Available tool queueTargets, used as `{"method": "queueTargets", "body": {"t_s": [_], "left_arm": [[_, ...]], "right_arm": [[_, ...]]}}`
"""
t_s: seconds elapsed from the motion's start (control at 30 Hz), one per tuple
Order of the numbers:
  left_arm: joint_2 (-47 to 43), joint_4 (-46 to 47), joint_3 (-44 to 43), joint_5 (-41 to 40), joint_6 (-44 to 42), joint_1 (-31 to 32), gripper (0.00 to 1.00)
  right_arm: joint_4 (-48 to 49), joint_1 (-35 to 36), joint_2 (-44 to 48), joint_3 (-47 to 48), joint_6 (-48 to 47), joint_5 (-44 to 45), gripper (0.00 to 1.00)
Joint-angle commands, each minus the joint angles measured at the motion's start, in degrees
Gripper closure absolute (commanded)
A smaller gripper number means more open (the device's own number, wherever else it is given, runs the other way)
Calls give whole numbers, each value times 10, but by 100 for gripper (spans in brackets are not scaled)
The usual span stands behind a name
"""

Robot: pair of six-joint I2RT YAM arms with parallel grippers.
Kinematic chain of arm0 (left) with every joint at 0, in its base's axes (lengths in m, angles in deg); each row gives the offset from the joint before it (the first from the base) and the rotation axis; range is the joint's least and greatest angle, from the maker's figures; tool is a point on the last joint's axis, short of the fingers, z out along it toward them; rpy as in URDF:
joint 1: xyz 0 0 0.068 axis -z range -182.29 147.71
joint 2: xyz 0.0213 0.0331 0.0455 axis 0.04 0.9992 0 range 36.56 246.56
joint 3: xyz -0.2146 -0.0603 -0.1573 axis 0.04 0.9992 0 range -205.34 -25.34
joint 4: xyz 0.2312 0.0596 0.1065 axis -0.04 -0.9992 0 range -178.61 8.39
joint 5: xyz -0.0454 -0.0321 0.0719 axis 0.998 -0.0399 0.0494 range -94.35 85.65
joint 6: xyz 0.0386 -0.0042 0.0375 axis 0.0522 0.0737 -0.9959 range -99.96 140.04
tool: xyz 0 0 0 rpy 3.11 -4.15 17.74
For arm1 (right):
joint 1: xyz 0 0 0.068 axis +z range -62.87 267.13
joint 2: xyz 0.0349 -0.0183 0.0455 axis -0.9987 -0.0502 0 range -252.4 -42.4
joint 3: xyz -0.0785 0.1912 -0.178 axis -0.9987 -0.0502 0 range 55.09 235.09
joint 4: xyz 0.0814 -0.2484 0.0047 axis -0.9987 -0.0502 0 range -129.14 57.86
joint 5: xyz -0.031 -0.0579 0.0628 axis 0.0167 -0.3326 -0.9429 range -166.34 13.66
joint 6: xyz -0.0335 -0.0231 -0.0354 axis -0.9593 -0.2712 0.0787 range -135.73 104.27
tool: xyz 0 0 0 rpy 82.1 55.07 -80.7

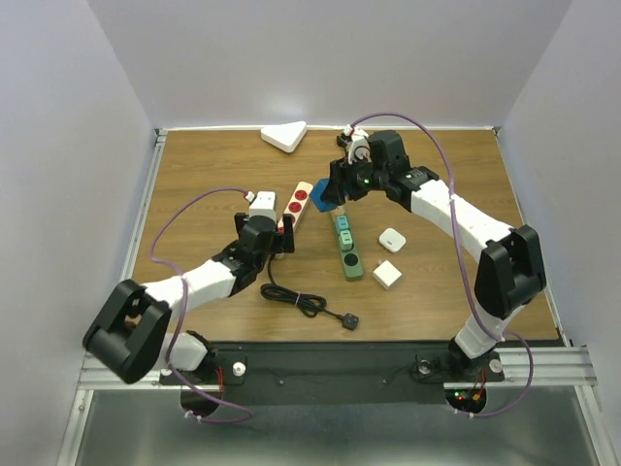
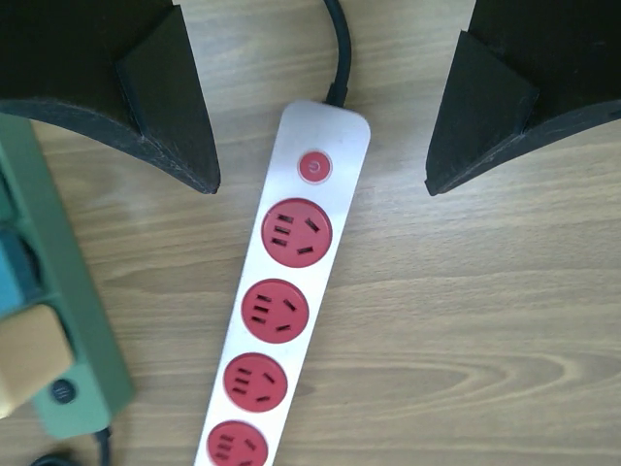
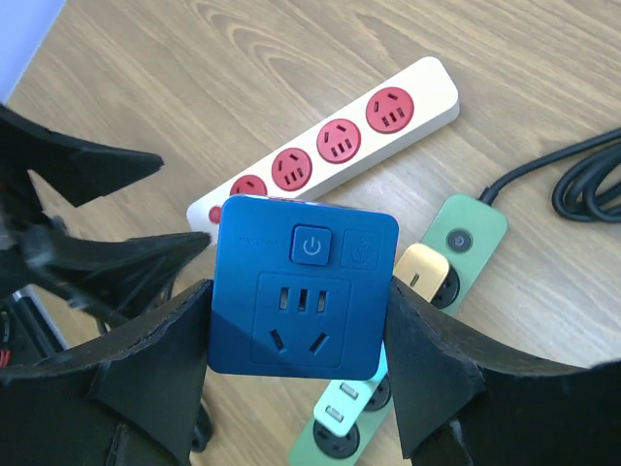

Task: Insert the plug

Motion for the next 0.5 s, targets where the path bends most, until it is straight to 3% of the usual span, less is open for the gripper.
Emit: {"method": "queueTargets", "body": {"t_s": [0.0, 0.47], "left_arm": [[49, 14, -38, 5, 8, -7, 1], [143, 8, -58, 83, 55, -35, 1]], "right_arm": [[34, 1, -4, 44, -23, -1, 100], [35, 1, 82, -34, -1, 78, 100]]}}
